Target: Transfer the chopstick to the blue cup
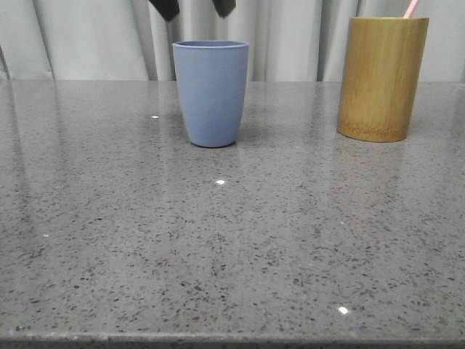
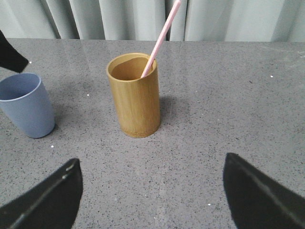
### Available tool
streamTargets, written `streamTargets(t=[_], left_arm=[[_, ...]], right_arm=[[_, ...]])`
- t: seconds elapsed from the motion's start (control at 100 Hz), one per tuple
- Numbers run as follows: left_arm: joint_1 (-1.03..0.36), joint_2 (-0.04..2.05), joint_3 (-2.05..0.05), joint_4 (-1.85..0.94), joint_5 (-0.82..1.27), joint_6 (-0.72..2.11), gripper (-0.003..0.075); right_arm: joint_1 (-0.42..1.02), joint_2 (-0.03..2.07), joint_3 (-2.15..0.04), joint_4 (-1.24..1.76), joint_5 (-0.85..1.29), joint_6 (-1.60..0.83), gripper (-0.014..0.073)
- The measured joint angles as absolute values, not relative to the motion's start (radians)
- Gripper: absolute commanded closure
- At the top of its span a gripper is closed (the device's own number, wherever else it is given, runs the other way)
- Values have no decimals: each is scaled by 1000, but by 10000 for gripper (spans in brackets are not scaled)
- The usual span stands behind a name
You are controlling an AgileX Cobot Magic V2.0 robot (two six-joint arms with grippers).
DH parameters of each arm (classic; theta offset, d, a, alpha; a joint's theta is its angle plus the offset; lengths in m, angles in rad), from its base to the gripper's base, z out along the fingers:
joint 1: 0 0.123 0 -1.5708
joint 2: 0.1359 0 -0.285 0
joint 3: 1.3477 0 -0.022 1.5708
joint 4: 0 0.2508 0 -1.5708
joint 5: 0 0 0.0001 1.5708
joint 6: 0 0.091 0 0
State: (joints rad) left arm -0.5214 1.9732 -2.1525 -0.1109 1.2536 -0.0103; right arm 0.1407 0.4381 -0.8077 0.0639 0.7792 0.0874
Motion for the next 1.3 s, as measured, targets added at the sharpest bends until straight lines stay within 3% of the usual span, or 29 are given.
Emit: streamTargets(t=[0.5, 0.95, 1.3], left_arm=[[-459, 1687, -2072, -14, 1261, -11, 183], [-182, 1203, -1438, 0, 1158, -11, 183], [-136, 746, -979, -59, 1087, -11, 183]], right_arm=[[141, 438, -808, 58, 783, 87, -10], [141, 438, -808, 56, 798, 87, -10], [141, 438, -808, 54, 798, 87, -10]])
